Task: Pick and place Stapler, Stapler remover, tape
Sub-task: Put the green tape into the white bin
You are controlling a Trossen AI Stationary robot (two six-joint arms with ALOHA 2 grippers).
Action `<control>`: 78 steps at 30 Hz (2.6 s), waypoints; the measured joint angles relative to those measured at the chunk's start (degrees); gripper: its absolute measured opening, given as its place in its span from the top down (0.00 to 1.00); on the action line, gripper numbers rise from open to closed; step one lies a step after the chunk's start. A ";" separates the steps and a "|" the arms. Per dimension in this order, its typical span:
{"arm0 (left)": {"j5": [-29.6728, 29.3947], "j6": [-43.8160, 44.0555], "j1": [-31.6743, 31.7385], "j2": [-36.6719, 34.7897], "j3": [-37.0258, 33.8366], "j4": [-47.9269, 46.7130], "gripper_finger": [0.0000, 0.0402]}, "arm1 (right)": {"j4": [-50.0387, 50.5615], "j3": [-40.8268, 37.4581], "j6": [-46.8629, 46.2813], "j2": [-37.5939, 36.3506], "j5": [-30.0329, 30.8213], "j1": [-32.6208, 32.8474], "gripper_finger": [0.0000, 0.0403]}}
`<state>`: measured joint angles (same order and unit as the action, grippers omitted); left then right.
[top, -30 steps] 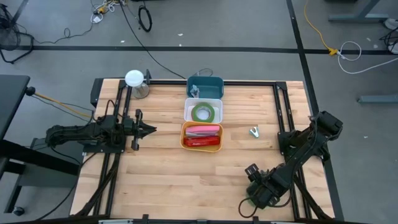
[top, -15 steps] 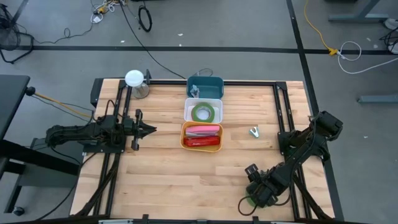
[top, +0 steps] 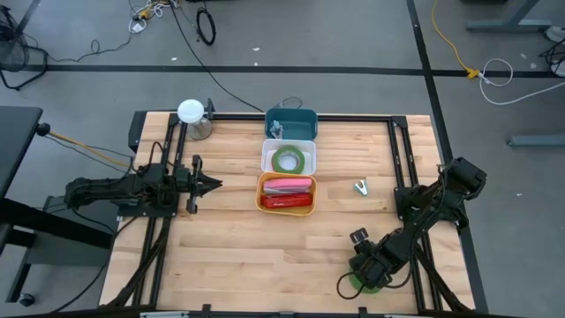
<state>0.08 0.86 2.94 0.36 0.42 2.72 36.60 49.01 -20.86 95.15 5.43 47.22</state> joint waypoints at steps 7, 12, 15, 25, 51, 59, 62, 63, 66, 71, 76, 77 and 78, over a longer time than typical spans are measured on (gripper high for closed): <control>0.00 0.00 0.00 0.00 -0.02 0.00 0.91 | 0.07 0.38 0.31 0.02 -0.05 -0.92 0.74; -0.02 0.00 -0.02 0.00 0.00 0.01 0.91 | 0.18 2.29 0.33 0.04 -0.03 -2.45 0.80; 0.00 0.00 -0.01 0.00 0.00 0.00 0.91 | 0.75 4.30 0.34 0.04 -0.04 -3.93 0.78; -0.01 0.00 -0.01 0.00 -0.01 0.00 0.91 | 6.41 14.94 1.86 0.04 1.09 -14.23 0.78; -0.01 0.00 -0.01 0.00 0.00 0.00 0.91 | 16.64 36.53 -5.60 0.06 -0.62 -56.91 0.78; -0.02 0.00 -0.01 0.00 -0.01 0.00 0.91 | 12.09 36.73 -5.50 0.24 -3.63 -61.93 0.78; -0.02 0.00 -0.01 0.00 -0.01 0.01 0.91 | 12.34 38.59 -3.61 0.31 -4.01 -62.66 0.78; 0.00 0.00 -0.02 0.00 0.00 0.00 0.91 | 12.21 39.30 -3.20 0.31 -3.96 -62.92 0.78; -0.02 0.00 0.00 0.00 0.00 0.02 0.91 | 12.35 41.92 -1.09 0.31 -3.92 -63.73 0.78; -0.02 0.00 -0.01 0.00 -0.01 0.02 0.91 | 12.25 46.97 0.37 0.31 -5.08 -65.93 0.78; -0.02 0.00 -0.02 0.00 -0.02 0.01 0.91 | 11.67 48.73 2.73 0.26 -6.22 -67.82 0.78; -0.02 0.00 0.00 0.00 0.00 0.00 0.91 | 11.58 48.73 3.36 0.29 -6.92 -68.14 0.78; -0.02 0.00 -0.02 0.00 0.00 0.02 0.91 | 11.23 48.73 4.08 0.62 -7.54 -68.42 0.78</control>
<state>0.05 0.86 2.92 0.36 0.43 2.74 47.83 97.73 -16.79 95.78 -2.11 -21.20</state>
